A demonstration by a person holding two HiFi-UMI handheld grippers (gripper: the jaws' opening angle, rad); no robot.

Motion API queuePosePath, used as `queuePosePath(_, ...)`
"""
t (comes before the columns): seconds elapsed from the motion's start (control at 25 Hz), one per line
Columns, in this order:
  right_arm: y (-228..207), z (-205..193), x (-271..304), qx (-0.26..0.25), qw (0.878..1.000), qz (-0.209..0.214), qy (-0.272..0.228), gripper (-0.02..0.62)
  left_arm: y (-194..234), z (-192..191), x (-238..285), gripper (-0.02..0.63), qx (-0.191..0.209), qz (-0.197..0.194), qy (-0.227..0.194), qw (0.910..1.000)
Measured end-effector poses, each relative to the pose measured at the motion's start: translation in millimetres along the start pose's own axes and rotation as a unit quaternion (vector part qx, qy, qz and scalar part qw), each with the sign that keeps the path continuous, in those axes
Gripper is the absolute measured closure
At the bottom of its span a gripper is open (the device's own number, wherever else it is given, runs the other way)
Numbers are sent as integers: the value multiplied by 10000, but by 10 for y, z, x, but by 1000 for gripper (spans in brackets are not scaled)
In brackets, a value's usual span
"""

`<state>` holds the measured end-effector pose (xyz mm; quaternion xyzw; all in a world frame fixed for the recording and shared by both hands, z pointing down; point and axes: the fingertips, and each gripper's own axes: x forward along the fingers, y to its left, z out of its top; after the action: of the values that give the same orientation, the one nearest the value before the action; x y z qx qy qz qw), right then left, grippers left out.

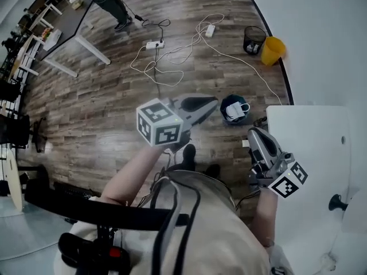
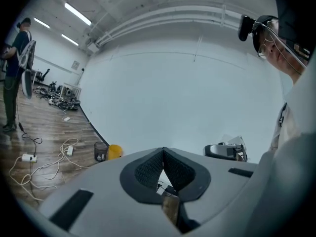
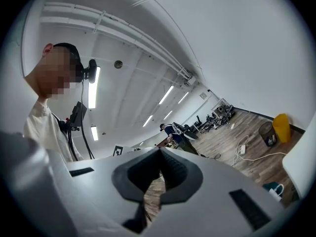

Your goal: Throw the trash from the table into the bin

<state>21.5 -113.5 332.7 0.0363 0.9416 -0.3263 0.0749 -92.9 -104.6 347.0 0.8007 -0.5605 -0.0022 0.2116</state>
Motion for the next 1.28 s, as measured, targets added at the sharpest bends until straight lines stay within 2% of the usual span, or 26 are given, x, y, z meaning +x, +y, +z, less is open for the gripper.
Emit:
queuePosePath(0.28,-132,-155,-156,-120,9987,-459,185,578,-42,-226,84,594,153,-25,284,9995)
queuePosePath(0.44,-57,-375,-65,-145,9972,-632,362,580,-16,-335,-115,594,159,-110,324,9993)
queuePosePath(0.6,122,-550,261,-192,9968,-598,487,580,186,-307,-403,593,92,-119,118,9998)
queuePosePath(0.84,590,-668,978,-656,9928,-568,825,578,574,-164,-955,593,-135,-156,-111,9997)
queuePosePath(1.0,891,-919,1387,-745,9913,-636,875,578,784,-208,-1419,593,-197,-290,-146,9993)
queuePosePath(1.28,1095,-1367,1713,-802,9867,-859,1121,580,1188,-326,-1860,593,-317,-342,-185,9987)
